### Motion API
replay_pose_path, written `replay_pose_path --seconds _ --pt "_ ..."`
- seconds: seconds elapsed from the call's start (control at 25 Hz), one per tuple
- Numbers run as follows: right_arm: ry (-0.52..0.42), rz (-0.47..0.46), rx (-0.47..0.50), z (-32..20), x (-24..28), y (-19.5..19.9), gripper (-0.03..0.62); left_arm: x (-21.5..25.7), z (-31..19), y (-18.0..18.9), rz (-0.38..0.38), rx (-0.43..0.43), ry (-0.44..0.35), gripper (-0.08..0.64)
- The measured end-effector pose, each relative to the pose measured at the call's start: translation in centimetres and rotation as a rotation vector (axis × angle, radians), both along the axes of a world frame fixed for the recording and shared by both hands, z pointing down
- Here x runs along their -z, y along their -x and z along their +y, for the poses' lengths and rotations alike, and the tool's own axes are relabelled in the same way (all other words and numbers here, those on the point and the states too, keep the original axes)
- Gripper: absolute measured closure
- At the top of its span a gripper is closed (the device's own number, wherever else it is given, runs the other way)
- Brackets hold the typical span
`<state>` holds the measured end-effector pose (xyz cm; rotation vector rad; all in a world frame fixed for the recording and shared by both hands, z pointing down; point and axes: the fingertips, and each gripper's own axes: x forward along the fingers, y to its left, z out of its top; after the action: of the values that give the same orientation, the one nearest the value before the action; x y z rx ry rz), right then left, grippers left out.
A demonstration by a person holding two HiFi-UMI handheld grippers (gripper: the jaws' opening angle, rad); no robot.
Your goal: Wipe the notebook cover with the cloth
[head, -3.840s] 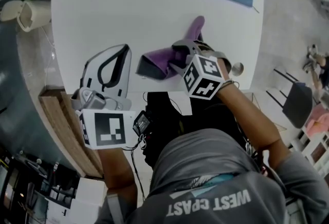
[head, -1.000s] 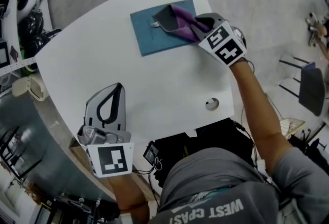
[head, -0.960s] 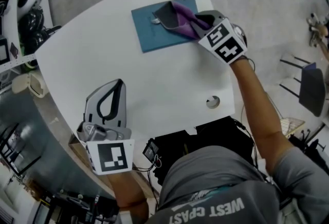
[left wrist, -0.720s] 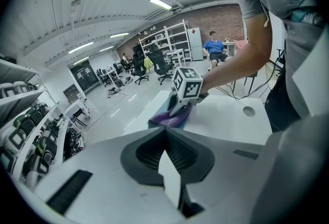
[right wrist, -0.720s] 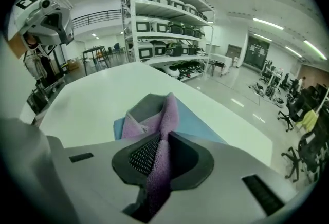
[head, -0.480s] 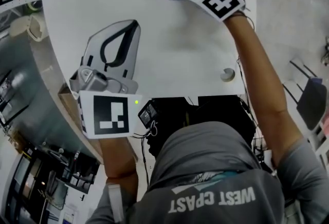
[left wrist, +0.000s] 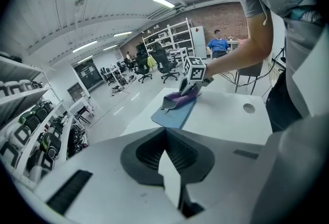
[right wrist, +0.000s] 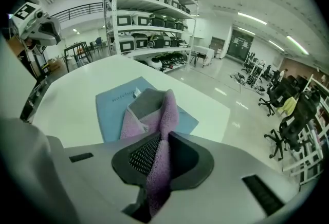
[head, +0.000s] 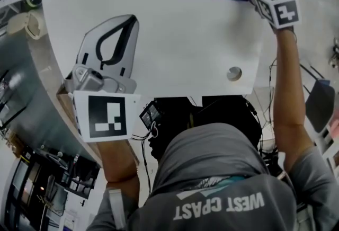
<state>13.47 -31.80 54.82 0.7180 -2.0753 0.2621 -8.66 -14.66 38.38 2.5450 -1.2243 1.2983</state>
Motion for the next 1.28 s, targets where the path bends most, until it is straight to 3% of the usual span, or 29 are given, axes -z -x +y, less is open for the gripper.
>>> replay_pose_path --seconds 0.12,0.36,0.48,0.64,0.88,1.0,1.12,1.28 --pt "-0.002 -0.018 0.024 0.6 0.3 1.6 0.523 0.2 0.3 -0.8 -0.003 -0.003 -0.005 0.56" --pt "0.002 -0.102 0.217 3.3 0.2 13.3 0.523 -0.3 0.6 -0.9 -0.01 -0.003 0.006 0.56" --pt "0.015 -0.12 0.262 3.9 0.2 16.1 0.523 -0.2 0.7 -0.9 -0.013 -0.003 0.005 0.56" --pt "0.022 -0.112 0.231 3.3 0.0 13.8 0.523 0.0 0.8 -0.7 -0.015 0.0 -0.002 0.56" --pt "0.007 -0.016 0.06 1.0 -0.1 2.8 0.523 0.3 1.0 -0.7 -0.004 0.005 -0.009 0.56" --pt "0.004 0.013 -0.014 0.1 0.0 -0.8 0.522 0.2 0.8 -0.9 0.005 0.002 -0.01 0.56" --pt "-0.002 0.011 -0.015 0.0 0.1 -0.1 0.523 0.0 0.7 -1.3 0.01 -0.005 -0.009 0.56" --pt "-0.009 -0.073 0.119 1.3 0.5 7.6 0.523 -0.3 0.8 -1.7 0.01 -0.012 -0.008 0.56"
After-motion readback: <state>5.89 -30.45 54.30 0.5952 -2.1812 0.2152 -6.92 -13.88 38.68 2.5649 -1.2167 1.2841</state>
